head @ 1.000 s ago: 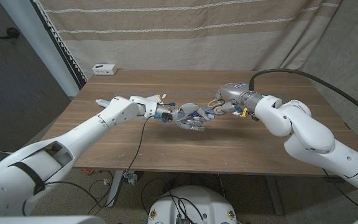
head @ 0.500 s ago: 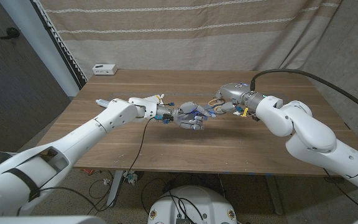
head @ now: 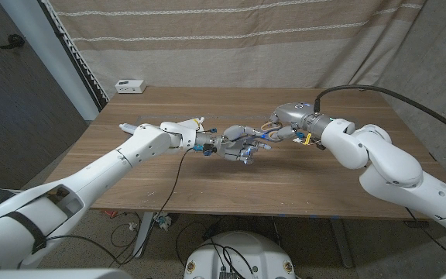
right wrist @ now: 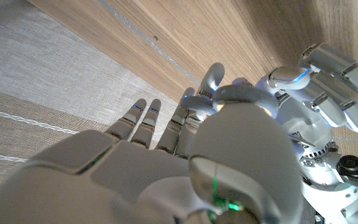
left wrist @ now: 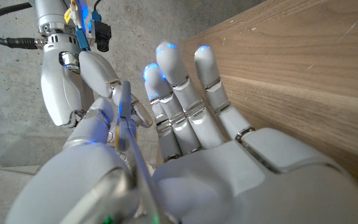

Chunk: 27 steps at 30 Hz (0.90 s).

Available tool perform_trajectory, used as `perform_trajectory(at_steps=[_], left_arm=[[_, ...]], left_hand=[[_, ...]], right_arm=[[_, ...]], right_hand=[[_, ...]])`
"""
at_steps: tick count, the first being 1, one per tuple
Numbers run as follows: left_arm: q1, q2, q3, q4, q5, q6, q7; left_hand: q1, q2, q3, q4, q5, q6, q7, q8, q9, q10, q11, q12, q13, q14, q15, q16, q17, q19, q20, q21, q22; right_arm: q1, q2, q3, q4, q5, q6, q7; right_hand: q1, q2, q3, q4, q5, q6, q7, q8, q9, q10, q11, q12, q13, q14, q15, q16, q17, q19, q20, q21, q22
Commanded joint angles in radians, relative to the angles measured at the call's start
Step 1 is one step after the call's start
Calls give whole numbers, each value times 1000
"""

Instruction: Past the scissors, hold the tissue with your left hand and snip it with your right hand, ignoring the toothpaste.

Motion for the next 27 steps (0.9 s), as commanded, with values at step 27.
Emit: perform_trajectory(at_steps=[27], left_arm=[[32,13,-57,34,-48,-43,8]], left_hand=[[-230,20,-444,8,65,-160,-30,-83,-103,-184,52,-202,-175,-221,12,-253,-290,-205,78,-316,-175]], right_arm=[[20,-33,-8,34,-12,32,-25]], right_hand=[[-6,2,26,29,4,178,153,342,-19,12,5,-10,2,27,-165,-16,0,21,1,-9,2]])
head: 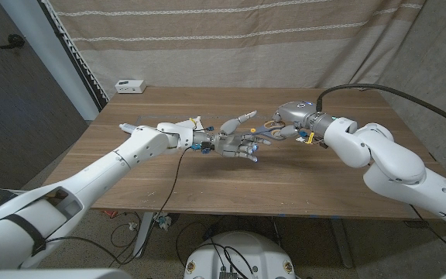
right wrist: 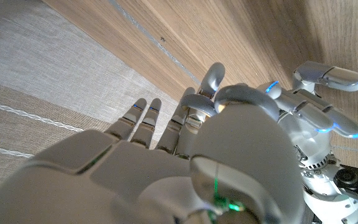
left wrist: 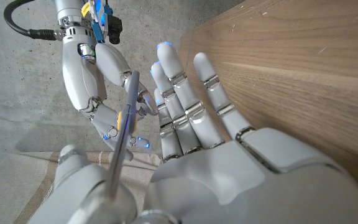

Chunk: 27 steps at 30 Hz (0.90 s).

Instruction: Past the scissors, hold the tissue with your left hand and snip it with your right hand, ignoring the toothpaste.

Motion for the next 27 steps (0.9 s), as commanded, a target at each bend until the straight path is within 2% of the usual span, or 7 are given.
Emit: perform_trajectory(at_steps=[1,14,18,20,23,25,27], left_arm=[[11,13,-22,12,-22,-3,0],[50,19,-74,32,-75,-6,38],[62,22,-92,27,-89,-6,61],[67,24,-98,25,-95,-7,66],[74,27,-107,25,-104,-10,69],[82,30,-116,22,-114,-10,76],[91,33,-127,17,-124,-9,89]], left_hand=[[-9,0,-27,1,10,-24,8,-1,-15,-31,6,-28,-19,-27,1,-36,-35,-8,13,-20,1],[3,10,-93,4,24,-35,15,15,-60,-135,15,-120,-52,-153,45,-105,-76,-64,41,-92,3],[10,14,-106,5,29,-37,16,18,-70,-168,39,-138,-47,-193,61,-118,-74,-79,49,-109,5],[17,17,-116,7,33,-39,14,20,-79,-201,55,-168,-60,-234,67,-130,-73,-95,54,-124,6],[26,25,-132,12,39,59,46,71,-77,-195,37,-186,-64,-257,73,-131,-70,-109,61,-146,9],[30,28,-138,14,41,35,27,67,-73,-205,39,-192,-58,-282,84,-139,-69,-124,65,-156,9],[33,29,-143,15,43,11,19,61,-71,-229,44,-203,-52,-310,94,-148,-68,-131,70,-164,10]], right_arm=[[13,2,-8,12,-11,10,3],[12,10,0,17,3,13,-12],[9,13,10,16,18,10,-21],[7,14,14,17,23,10,-31],[1,17,24,19,42,8,-45],[-5,18,33,21,60,9,-60],[-13,20,42,24,76,10,-80]], right_hand=[[8,8,-7,-4,5,176,153,314,13,9,2,-3,2,10,-161,-8,-1,13,-1,-2,2],[10,-6,-36,-18,16,174,143,343,-13,32,7,-4,1,42,-165,-7,-4,32,-5,0,2],[12,-2,-39,-21,20,177,143,343,-30,39,8,-4,1,54,-167,-4,-4,37,-5,0,2],[12,-2,-41,-22,21,174,144,359,-9,45,5,-3,1,55,-167,-4,-4,39,-5,0,3],[13,1,-44,-23,24,175,143,366,-16,54,7,-3,1,62,-168,-3,-4,46,-6,2,3],[15,4,-47,-25,27,178,140,367,-33,62,7,-4,1,76,-170,1,-3,50,-5,2,3],[18,5,-47,-28,29,177,142,383,-24,76,14,-3,1,88,-173,4,-3,64,-43,5,3]])
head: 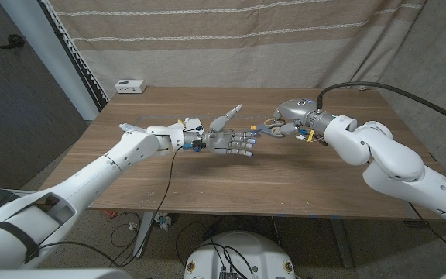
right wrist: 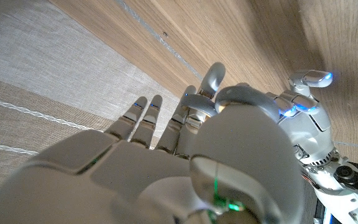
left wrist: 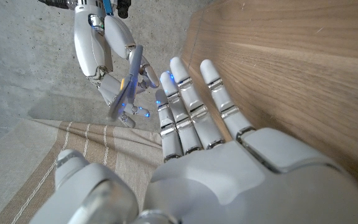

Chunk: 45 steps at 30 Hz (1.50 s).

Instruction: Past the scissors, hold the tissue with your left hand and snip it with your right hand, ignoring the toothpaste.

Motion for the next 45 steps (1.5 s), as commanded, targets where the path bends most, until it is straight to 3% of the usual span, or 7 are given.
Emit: perform_trajectory(at_steps=[1,3,11,25,33,37,45], left_arm=[[41,12,-52,-9,-55,-3,51],[51,13,-60,-14,-68,1,62],[76,25,-82,-29,-98,8,86],[155,61,-171,-75,-139,-61,177],[194,73,-205,-93,-152,-106,199],[238,94,-243,-137,-150,-159,222],[305,119,-309,-196,-174,-214,291]], left_hand=[[15,1,-15,0,10,-24,-18,1,8,-41,0,-21,15,-50,5,-16,5,-27,8,-19,3],[17,2,-17,1,11,-28,-19,1,8,-50,4,-25,17,-62,8,-20,5,-34,11,-23,4],[23,10,-23,4,16,-11,-3,14,12,-62,1,-31,28,-100,21,-33,8,-54,15,-38,6],[31,23,-25,8,19,-15,-9,18,16,-62,3,-33,38,-124,33,-40,10,-75,15,-51,7],[34,27,-26,10,20,-15,-6,20,18,-65,4,-36,42,-134,36,-43,11,-78,16,-55,8],[36,29,-27,11,20,-21,-10,19,18,-75,5,-41,44,-138,36,-44,11,-81,15,-58,8],[42,37,-25,12,21,-21,-9,21,19,-70,4,-41,48,-139,39,-44,11,-82,17,-61,9]], right_arm=[[-26,8,39,7,66,-3,-62],[-28,6,42,6,74,-7,-69],[-60,1,90,-4,172,-24,-102],[-110,2,153,-5,349,-39,-203],[-118,3,166,-15,426,-54,-246],[-129,12,181,-19,477,-70,-273],[-135,18,184,-23,548,-100,-325]], right_hand=[[24,9,-4,-9,10,176,145,371,-9,36,9,4,0,36,-175,14,-1,31,-67,7,2],[28,7,-4,-12,10,176,146,372,-19,39,21,-1,-3,68,-174,22,-5,42,-68,7,0],[24,9,-11,-12,4,163,149,379,-54,41,26,-18,0,124,-169,30,-10,122,43,24,2],[50,23,11,-24,-6,158,174,385,-97,171,43,50,45,266,-175,91,9,200,56,32,2],[59,19,21,-27,-18,147,179,400,-96,189,50,90,97,334,-170,131,30,304,124,62,6],[45,20,20,-18,-31,127,177,418,-76,198,62,112,126,404,-171,170,44,385,91,86,6],[61,22,31,-28,-45,26,137,434,-23,270,61,154,161,498,-178,229,64,406,71,86,9]])
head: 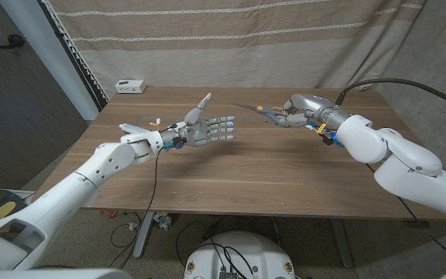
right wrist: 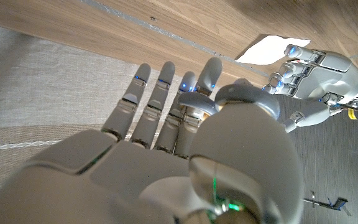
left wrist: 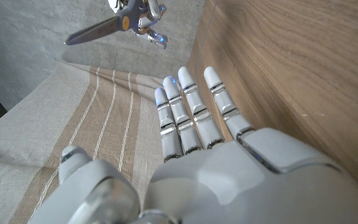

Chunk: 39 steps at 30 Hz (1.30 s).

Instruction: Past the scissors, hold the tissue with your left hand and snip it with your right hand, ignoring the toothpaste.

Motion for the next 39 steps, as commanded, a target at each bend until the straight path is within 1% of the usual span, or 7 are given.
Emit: perform_trajectory(at_steps=[1,7,11,15,23,28,39], left_arm=[[84,33,-81,-67,-22,-87,80],[89,39,-84,-68,-17,-97,99],[96,44,-86,-72,-19,-96,112],[110,54,-93,-85,-23,-90,142],[124,58,-100,-85,-32,-97,143],[129,61,-101,-86,-36,-97,148],[140,67,-101,-92,-42,-93,151]], left_hand=[[9,12,-1,2,7,2,0,7,5,2,2,-5,6,-3,1,-5,2,-3,-2,-5,4],[14,17,0,3,7,1,-1,8,6,0,3,-7,8,-2,-1,-4,2,-4,-3,-7,4],[16,20,1,3,7,0,0,8,6,2,3,-8,9,-2,-1,-4,3,-4,-2,-8,4],[19,21,1,3,6,-1,1,9,7,3,5,-8,10,-1,3,-3,3,-3,-1,-9,5],[21,21,0,3,5,-1,2,10,7,4,6,-11,10,0,3,-2,3,-2,3,-11,5],[22,21,-1,3,5,-2,1,10,7,5,8,-12,11,0,2,-2,3,-2,3,-12,5],[27,22,-1,4,4,-3,-1,11,6,8,7,-15,12,1,4,-1,3,0,3,-14,5]], right_arm=[[-14,10,15,-6,121,-36,-77],[-5,11,8,4,179,-44,-98],[-6,21,20,7,246,-53,-104],[-7,31,42,16,335,-58,-100],[-11,32,64,22,462,-61,-121],[16,36,75,25,587,-127,-97],[9,39,120,45,792,-145,-130]], right_hand=[[40,30,9,-8,-8,0,13,425,10,78,-32,39,27,58,-140,36,15,14,-7,4,4],[63,30,22,-22,-15,-61,0,416,27,100,-54,114,112,93,-139,66,43,8,-21,1,12],[72,19,18,-32,-21,-61,-1,410,31,55,-42,289,361,137,-139,187,191,46,-92,34,48],[42,21,1,-25,-26,-56,-7,413,49,44,-27,477,646,109,-128,352,360,98,-155,156,174],[-11,33,0,4,-38,-54,-28,435,95,86,-37,563,762,118,-129,562,552,116,-166,330,371],[-57,26,-5,22,-52,-68,-60,519,248,118,-40,679,882,126,-132,633,573,157,-186,459,486],[-98,7,-32,13,-65,-65,-83,647,564,138,-68,926,891,162,-133,741,559,275,-229,502,377]])
